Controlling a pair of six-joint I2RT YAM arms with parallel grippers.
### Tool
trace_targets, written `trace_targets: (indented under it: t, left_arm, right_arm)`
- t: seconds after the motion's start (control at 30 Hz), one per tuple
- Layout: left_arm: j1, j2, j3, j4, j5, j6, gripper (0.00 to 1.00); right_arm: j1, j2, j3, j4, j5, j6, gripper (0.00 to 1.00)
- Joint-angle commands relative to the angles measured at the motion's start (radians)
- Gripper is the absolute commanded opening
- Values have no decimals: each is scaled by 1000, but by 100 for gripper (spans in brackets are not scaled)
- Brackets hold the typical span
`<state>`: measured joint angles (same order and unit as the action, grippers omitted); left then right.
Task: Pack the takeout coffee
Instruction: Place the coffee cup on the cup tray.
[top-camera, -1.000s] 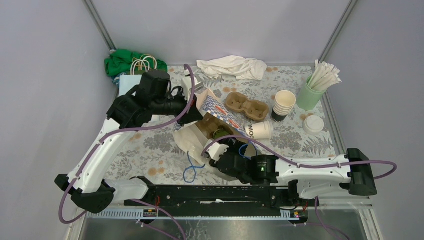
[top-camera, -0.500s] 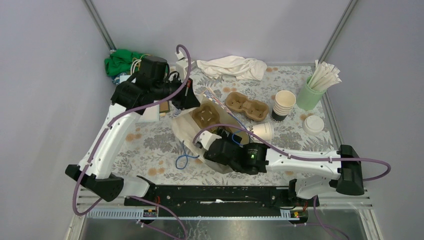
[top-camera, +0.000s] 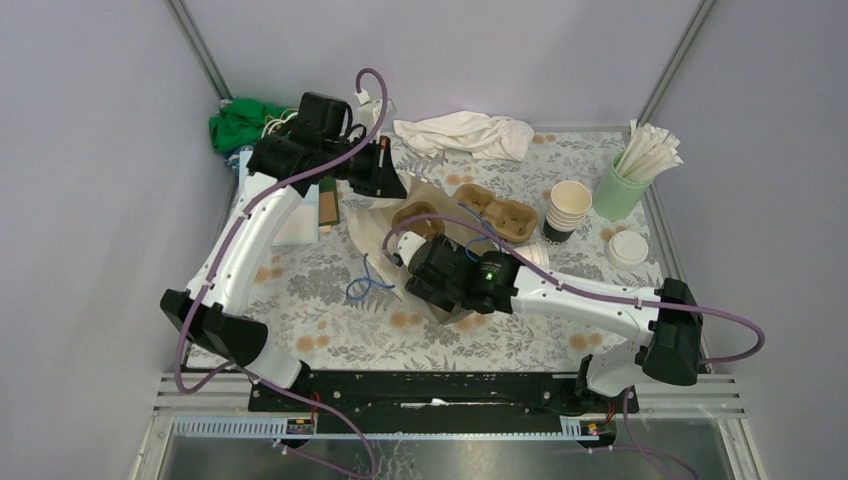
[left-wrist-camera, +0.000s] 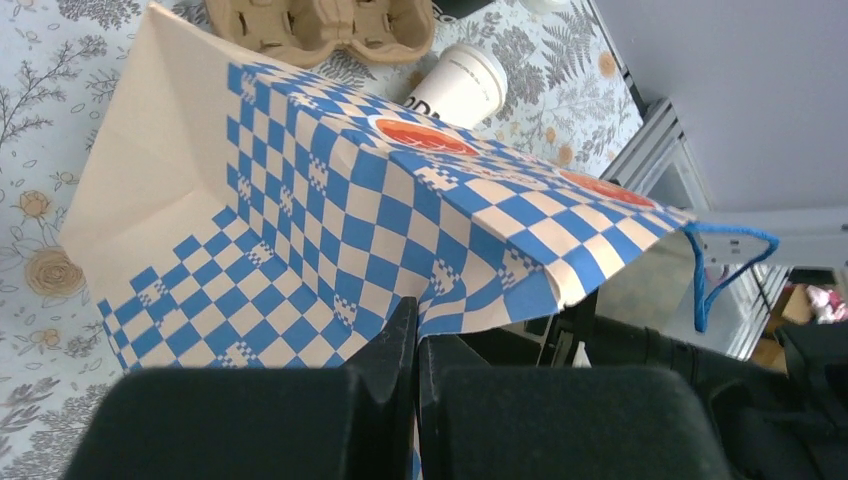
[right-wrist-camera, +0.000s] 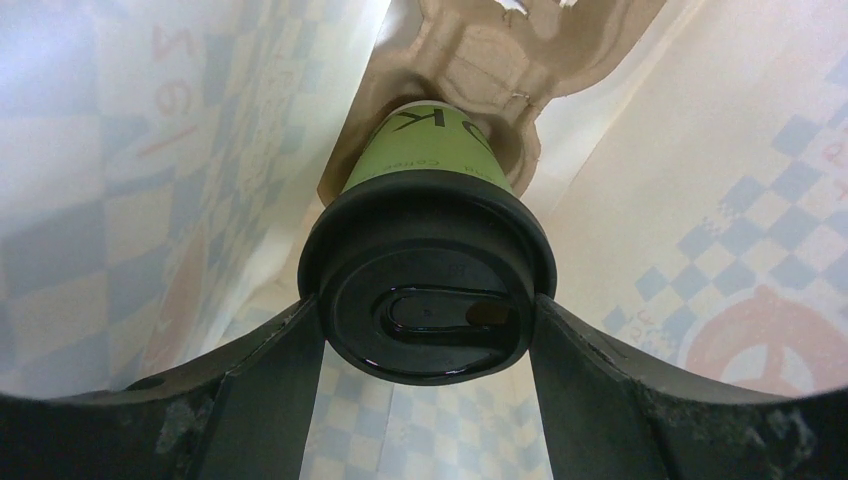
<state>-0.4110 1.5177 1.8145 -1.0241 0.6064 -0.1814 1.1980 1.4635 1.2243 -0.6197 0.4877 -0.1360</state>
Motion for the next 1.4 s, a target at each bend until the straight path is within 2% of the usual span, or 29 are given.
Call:
trace_targets:
  t: [0.0,0.23,0.5,0.8,1.0,1.37]
  left_arm:
    - [24,38,66,4,6,-97,0]
    - [39,106,140,25,-49,-153,0]
    - [40,198,260,-55,-145,-187,0]
    - [69,237,226,-10,-145,-202,0]
    - [90,299,260,2,-124,-192,0]
    - [111,318,222,98,-170,-175,0]
  right_arm:
    - [-36,53,121,-69,-70,22,23]
    - [-87,143,216,-152,-146,51,23]
    - [-141,220,324,-248,-281,83,23]
    - [-168,301,405,-332,-333,98,23]
    - [-179,379,465,-396,-360,114,23]
    - [-206,477,547,-452,-376,170,23]
